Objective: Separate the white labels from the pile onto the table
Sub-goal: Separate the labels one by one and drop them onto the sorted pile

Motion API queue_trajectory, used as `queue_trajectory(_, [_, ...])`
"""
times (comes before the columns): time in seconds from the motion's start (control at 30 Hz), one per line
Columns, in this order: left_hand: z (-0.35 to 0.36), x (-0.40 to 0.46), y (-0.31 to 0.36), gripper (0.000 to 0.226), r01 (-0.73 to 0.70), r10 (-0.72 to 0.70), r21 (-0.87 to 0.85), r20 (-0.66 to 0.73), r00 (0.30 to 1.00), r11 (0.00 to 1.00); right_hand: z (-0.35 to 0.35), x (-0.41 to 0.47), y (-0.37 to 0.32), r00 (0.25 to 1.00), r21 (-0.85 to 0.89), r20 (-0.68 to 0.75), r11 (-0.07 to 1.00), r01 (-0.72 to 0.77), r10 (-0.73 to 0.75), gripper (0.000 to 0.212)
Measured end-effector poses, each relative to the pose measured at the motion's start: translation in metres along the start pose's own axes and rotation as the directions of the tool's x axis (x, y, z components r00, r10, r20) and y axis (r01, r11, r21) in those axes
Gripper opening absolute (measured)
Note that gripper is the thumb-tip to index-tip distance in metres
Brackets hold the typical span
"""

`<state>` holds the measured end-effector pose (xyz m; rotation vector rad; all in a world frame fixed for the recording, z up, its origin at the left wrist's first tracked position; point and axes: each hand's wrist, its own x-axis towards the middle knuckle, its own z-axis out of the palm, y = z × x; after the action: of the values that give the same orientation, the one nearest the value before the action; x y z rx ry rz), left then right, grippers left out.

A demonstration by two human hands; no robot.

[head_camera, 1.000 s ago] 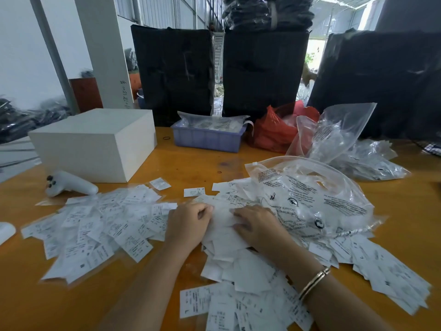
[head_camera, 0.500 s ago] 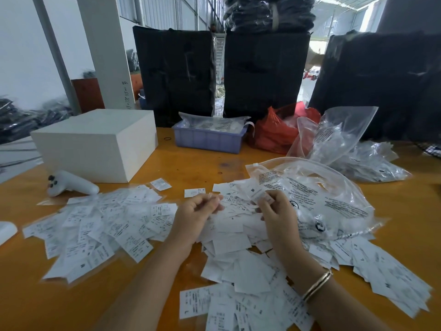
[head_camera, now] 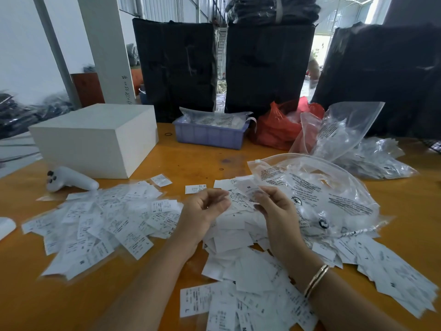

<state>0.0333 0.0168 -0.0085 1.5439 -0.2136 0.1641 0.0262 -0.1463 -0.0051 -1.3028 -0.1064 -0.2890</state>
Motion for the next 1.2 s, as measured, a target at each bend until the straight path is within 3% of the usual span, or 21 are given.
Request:
queue_trajectory(0.2, [-0.001,0.000,-0.001,0.015,-0.024,0.024,0.024,0.014,1.000,0.999,0.002,0.000,0.003,0.999,0.116,-0.042,0.993,-0.027,0.032,0.032])
queue_trajectory(0.47, [0.001,-0.001,-0.002,0.023,-0.088,0.085,0.104,0.038,0.996,0.991,0.010,-0.005,0.003,0.996,0.295,0.023,0.951,-0.090,0.087,0.021])
queue_trajectory(0.73, [0.002,-0.002,0.001,0.020,-0.095,0.091,0.097,0.044,0.995,0.991,0.013,-0.008,0.002,0.996,0.339,0.004,0.937,-0.083,0.087,0.012])
queue_trajectory(0.87, [0.003,-0.003,0.003,0.017,-0.072,0.070,0.074,0.038,0.997,0.995,0.014,-0.009,0.003,0.997,0.225,0.051,0.971,-0.075,0.065,0.021])
queue_trajectory(1.0, [0.001,-0.002,0.004,0.014,-0.034,0.034,0.025,0.008,0.999,0.999,0.010,-0.007,0.003,0.994,0.078,0.106,0.996,-0.049,0.040,0.005])
queue_trajectory(1.07, [0.000,-0.002,0.005,0.020,-0.041,0.041,0.008,0.000,0.999,0.999,0.008,-0.007,0.001,0.993,0.020,0.114,1.000,-0.011,0.008,0.008])
queue_trajectory(1.2, [-0.001,-0.003,0.004,0.009,-0.064,0.065,0.040,-0.009,0.998,0.997,0.003,-0.006,0.002,0.989,-0.285,0.105,0.950,0.128,-0.102,0.010])
